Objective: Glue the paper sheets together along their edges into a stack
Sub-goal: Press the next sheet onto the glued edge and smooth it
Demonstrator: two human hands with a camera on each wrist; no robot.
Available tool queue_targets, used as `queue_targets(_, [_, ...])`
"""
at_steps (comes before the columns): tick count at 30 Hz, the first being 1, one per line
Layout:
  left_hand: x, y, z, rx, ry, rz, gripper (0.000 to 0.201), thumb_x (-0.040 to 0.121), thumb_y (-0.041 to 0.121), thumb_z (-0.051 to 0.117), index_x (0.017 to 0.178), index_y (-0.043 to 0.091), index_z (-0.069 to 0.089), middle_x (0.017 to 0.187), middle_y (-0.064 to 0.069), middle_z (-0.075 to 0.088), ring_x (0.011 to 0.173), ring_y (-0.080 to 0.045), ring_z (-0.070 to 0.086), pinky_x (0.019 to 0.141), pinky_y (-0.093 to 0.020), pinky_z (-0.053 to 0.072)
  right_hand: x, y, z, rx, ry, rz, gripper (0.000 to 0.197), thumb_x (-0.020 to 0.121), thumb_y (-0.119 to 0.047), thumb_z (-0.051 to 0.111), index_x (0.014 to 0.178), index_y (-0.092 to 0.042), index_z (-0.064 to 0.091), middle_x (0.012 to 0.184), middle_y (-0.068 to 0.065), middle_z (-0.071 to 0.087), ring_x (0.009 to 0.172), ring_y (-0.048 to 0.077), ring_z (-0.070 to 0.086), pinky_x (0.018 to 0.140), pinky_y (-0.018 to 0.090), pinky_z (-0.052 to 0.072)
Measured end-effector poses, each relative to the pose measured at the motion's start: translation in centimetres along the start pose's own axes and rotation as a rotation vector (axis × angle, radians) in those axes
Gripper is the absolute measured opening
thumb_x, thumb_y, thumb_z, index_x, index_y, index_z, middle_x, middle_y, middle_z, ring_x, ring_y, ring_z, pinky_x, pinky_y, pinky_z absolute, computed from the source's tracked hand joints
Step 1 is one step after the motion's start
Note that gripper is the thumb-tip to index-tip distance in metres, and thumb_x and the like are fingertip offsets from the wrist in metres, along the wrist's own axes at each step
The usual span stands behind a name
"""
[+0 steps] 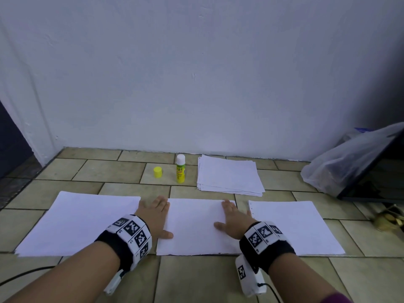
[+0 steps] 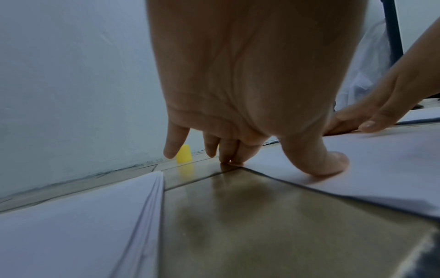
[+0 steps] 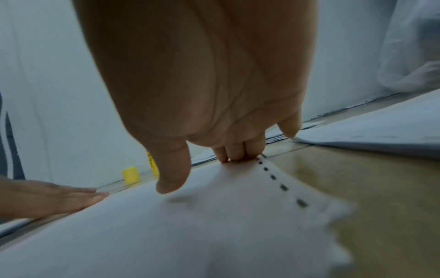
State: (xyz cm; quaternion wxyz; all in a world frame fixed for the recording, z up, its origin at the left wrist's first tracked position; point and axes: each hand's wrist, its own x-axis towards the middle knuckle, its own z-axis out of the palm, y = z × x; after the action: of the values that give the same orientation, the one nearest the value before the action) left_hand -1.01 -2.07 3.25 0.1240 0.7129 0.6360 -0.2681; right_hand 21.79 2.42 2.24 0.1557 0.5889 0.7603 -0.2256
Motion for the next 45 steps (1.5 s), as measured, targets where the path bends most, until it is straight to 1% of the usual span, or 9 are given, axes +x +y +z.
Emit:
queue_targets(3, [0.1,-0.2,-0.3,-0.011,0.022,0.002,0.099,0.088,0.068,0.041,0.154,0.006,0.001,0.162,-0.005,-0.004,0.149,-0.018,-0.007,0.118,-0.053,0.01,0.1,-0.6,-0.2,0.009,0.047,0.004,0.087,0.092,-0.046,0.052,0.151,-0.008,0.001,0.16,0.003,0.005,0.146,0.018,0.016,0.119,0.045,0.005])
queue_targets(7, [0.6,0.4,-1.3,0.033,0.126,-0.068,0.086,0.086,0.074,0.036,0.142,0.009,0.037,0.151,-0.008,0.03,0.142,-0.023,0.02,0.109,-0.045,0.028,-0.1,-1.7,-0.8,-0.13,0.125,0.007,0.083,0.087,-0.047,0.061,0.147,-0.007,0.02,0.152,0.01,0.022,0.14,0.026,0.023,0.115,0.045,0.022])
queue_targets(12, [0.2,2.6,-1.6,-0.054,0.298,0.128,0.062,0.095,0.037,0.052,0.146,0.01,0.029,0.155,-0.006,0.019,0.144,-0.022,0.015,0.113,-0.039,0.026,-0.6,-3.9,-1.3,-0.391,0.163,0.049,0.049,0.088,-0.036,0.061,0.13,-0.015,0.047,0.141,0.013,0.025,0.132,0.032,0.023,0.099,0.043,0.033])
queue_targets(18, [-0.4,2.3,-0.5,-0.122,0.212,0.26,0.047,0.096,0.033,0.051,0.139,0.015,0.042,0.135,-0.006,0.043,0.121,-0.024,0.045,0.099,-0.036,0.039,0.0,-6.8,-0.2,-0.209,0.103,0.039,0.046,0.092,-0.017,0.046,0.137,-0.01,0.037,0.144,0.015,0.032,0.132,0.033,0.029,0.105,0.044,0.034])
queue_targets(23, [-0.3,1.2,-0.6,-0.099,0.304,0.211,0.03,0.097,0.035,0.05,0.12,0.017,0.055,0.123,-0.003,0.053,0.112,-0.021,0.051,0.09,-0.029,0.039,0.6,-8.4,0.9,-0.121,0.039,-0.092,0.066,0.092,-0.01,0.049,0.148,-0.004,0.014,0.157,0.013,0.008,0.146,0.026,0.008,0.112,0.047,0.029])
queue_targets(25, [0.4,1.3,0.1,-0.13,0.334,0.169,0.046,0.095,0.043,0.05,0.132,0.015,0.046,0.135,-0.005,0.047,0.124,-0.02,0.044,0.098,-0.03,0.037,0.8,-8.9,1.0,-0.096,0.022,-0.17,0.076,0.093,-0.009,0.053,0.151,-0.003,0.004,0.16,0.009,0.001,0.148,0.02,0.001,0.117,0.045,0.02])
queue_targets(30, [0.5,2.0,1.6,-0.172,0.166,0.079,0.083,0.098,0.052,0.038,0.153,0.008,-0.007,0.162,-0.006,-0.01,0.149,-0.018,-0.006,0.12,-0.042,0.01,0.8,-9.2,1.2,-0.169,-0.016,-0.296,0.082,0.094,-0.014,0.052,0.151,-0.005,-0.007,0.16,0.007,-0.008,0.148,0.019,-0.005,0.118,0.044,0.003])
queue_targets(38, [0.4,2.0,1.1,-0.081,0.081,0.068,0.082,0.099,0.053,0.031,0.152,0.004,-0.008,0.16,-0.01,-0.016,0.149,-0.02,-0.009,0.12,-0.045,0.007,0.8,-3.6,0.0,-0.123,-0.03,-0.157,0.07,0.099,-0.027,0.034,0.152,-0.011,-0.01,0.159,0.001,-0.016,0.147,0.013,-0.009,0.117,0.046,-0.007])
queue_targets(45, [0.3,1.7,0.9,-0.07,0.129,0.085,0.083,0.097,0.056,0.035,0.153,0.005,0.002,0.162,-0.009,-0.005,0.149,-0.02,0.001,0.119,-0.045,0.011,1.0,-2.6,-0.4,-0.077,0.016,-0.148,0.098,0.085,-0.053,0.06,0.153,-0.011,0.002,0.161,0.002,-0.002,0.148,0.017,0.005,0.12,0.045,0.006])
